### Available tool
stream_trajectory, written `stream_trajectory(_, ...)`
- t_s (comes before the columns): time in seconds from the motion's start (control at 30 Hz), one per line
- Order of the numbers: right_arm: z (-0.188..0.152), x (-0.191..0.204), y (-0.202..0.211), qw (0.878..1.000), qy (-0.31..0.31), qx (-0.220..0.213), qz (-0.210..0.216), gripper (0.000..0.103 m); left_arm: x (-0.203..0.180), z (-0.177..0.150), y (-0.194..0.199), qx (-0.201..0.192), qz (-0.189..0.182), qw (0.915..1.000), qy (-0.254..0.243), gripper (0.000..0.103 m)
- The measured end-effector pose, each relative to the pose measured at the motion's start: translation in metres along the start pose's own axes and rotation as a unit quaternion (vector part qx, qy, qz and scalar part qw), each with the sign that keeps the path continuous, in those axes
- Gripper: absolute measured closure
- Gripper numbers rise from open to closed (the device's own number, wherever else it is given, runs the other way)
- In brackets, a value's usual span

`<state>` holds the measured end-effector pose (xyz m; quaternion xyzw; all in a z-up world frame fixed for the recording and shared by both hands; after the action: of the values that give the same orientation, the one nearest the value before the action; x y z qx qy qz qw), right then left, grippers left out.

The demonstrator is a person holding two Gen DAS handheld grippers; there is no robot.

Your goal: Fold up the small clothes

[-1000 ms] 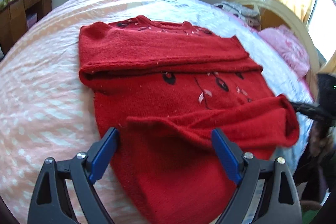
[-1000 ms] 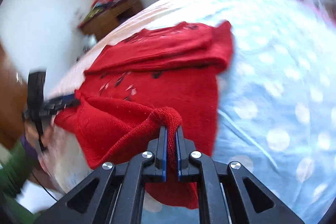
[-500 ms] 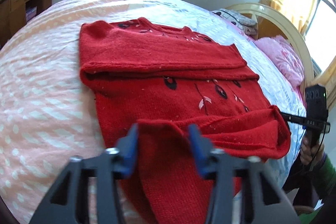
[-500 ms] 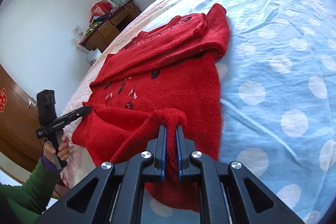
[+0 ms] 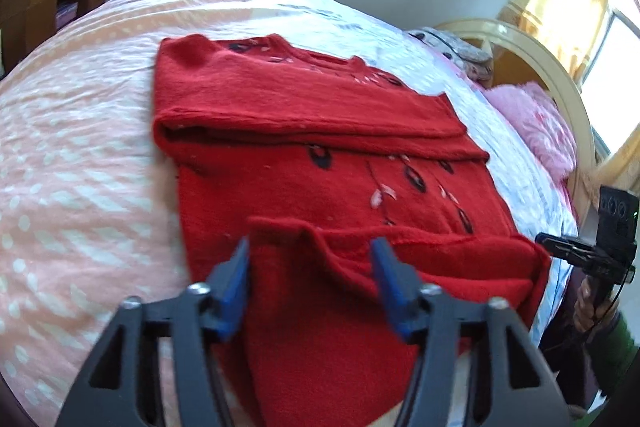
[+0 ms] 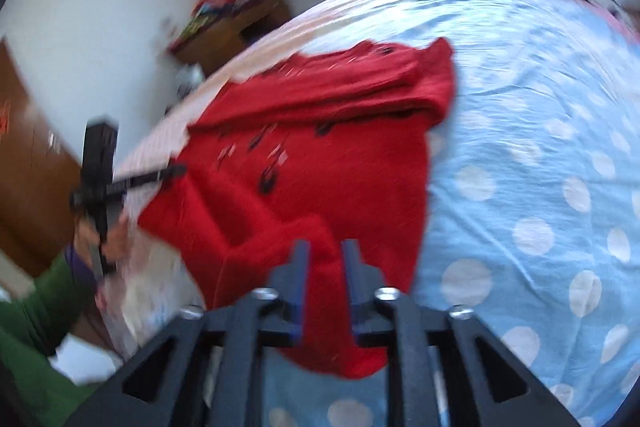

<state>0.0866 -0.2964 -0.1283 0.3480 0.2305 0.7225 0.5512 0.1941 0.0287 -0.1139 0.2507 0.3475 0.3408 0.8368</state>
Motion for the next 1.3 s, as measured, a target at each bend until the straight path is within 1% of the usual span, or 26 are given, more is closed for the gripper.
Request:
stream_trajectory(0.03,-0.003,0.006,0.001,1.000,0.021,0.005,-0.001,0.055,-0.004,-0.002,0.000,0.003,0.005,0.9999,-0.011,0.031)
stream_trajectory(0.07,-0.005,0.010,0.003,0.999,0.034,0.004,-0.002,0.048,-0.006,-0.004,0.000,0.005,0.009,0.9998,-0.019,0.030)
stream_trajectory(0.17,-0.010,0.019,0.005,0.998,0.067,0.002,-0.007,0.048,-0.008,-0.007,-0.001,0.004,0.016,0.9993,-0.035,0.030)
stream_trajectory(0.37,-0.015,0.032,0.010,0.996,0.091,0.003,0.022,0.048,0.001,-0.004,0.003,-0.003,-0.011,0.9999,0.000,0.030)
stream_trajectory(0.47,-0.014,0.039,0.019,0.994,0.107,-0.001,0.024,0.048,0.002,-0.007,0.007,0.000,-0.013,0.9999,-0.005,0.030)
stream_trajectory(0.6,-0.017,0.046,0.022,0.991,0.131,0.008,0.018,0.048,0.003,-0.012,0.011,0.001,-0.012,0.9998,-0.014,0.030)
stream_trajectory(0.7,-0.021,0.047,0.013,0.989,0.145,0.015,0.001,0.048,0.004,-0.014,0.014,0.000,-0.020,0.9997,-0.014,0.030)
stream_trajectory(0.8,-0.021,0.047,-0.009,0.990,0.141,0.032,-0.004,0.048,0.007,-0.013,0.014,0.003,-0.022,0.9997,-0.011,0.030)
stream_trajectory(0.83,-0.021,0.048,-0.017,0.989,0.144,0.037,-0.011,0.048,0.007,-0.011,0.013,0.005,-0.020,0.9997,-0.012,0.030)
stream_trajectory(0.87,-0.021,0.049,-0.024,0.988,0.150,0.041,-0.022,0.055,0.006,-0.009,0.011,0.005,-0.016,0.9997,-0.016,0.030)
stream_trajectory(0.9,-0.021,0.050,-0.028,0.987,0.155,0.043,-0.029,0.066,0.005,-0.008,0.009,0.006,-0.012,0.9997,-0.020,0.030)
stream_trajectory(0.93,-0.020,0.050,-0.032,0.986,0.157,0.049,-0.031,0.093,0.003,-0.006,0.006,0.007,-0.004,0.9996,-0.027,0.031)
stream_trajectory(0.97,-0.018,0.048,-0.034,0.988,0.145,0.055,-0.025,0.093,0.002,-0.005,0.005,0.008,0.000,0.9995,-0.031,0.032)
stream_trajectory(1.0,-0.016,0.046,-0.031,0.989,0.134,0.051,-0.018,0.093,0.001,-0.005,0.003,0.007,0.003,0.9993,-0.036,0.036)
stream_trajectory(1.03,-0.013,0.042,-0.024,0.992,0.118,0.040,-0.005,0.093,-0.001,-0.005,0.002,0.004,0.005,0.9991,-0.041,0.050)
stream_trajectory(1.07,-0.009,0.036,-0.014,0.995,0.095,0.026,0.012,0.093,-0.001,-0.006,0.001,0.005,0.004,0.9991,-0.042,0.060)
stream_trajectory(1.1,-0.007,0.031,-0.006,0.997,0.074,0.016,0.027,0.093,0.000,-0.007,0.000,0.006,0.001,0.9992,-0.041,0.075)
stream_trajectory(1.13,-0.003,0.023,0.003,0.998,0.048,0.003,0.043,0.093,0.001,-0.007,0.002,0.000,-0.007,0.9995,-0.032,0.084)
stream_trajectory(1.17,0.001,0.013,0.011,0.998,0.016,-0.011,0.059,0.093,0.003,-0.007,0.004,-0.006,-0.017,0.9996,-0.023,0.087)
stream_trajectory(1.2,0.004,0.002,0.016,0.998,-0.013,-0.022,0.065,0.093,0.006,-0.008,0.006,-0.010,-0.028,0.9995,-0.013,0.089)
stream_trajectory(1.23,0.006,-0.003,0.018,0.997,-0.029,-0.026,0.066,0.093,0.008,-0.007,0.008,-0.016,-0.038,0.9991,-0.001,0.089)
stream_trajectory(1.3,0.011,-0.025,0.019,0.992,-0.089,-0.037,0.079,0.093,0.010,-0.007,0.012,-0.024,-0.039,0.9989,0.008,0.090)
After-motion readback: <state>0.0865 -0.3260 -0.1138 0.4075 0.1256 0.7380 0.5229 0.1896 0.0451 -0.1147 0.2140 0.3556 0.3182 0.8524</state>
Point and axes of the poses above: each gripper's, at about its wrist camera, not at the fingertips, and y roughly against the way its jaws point, x to its left, z to its top, the point moved 2 cm from there along -y, roughly the way its jaws point, and after that the axes turned 6 degrees about -z, right-handed, at the moved point
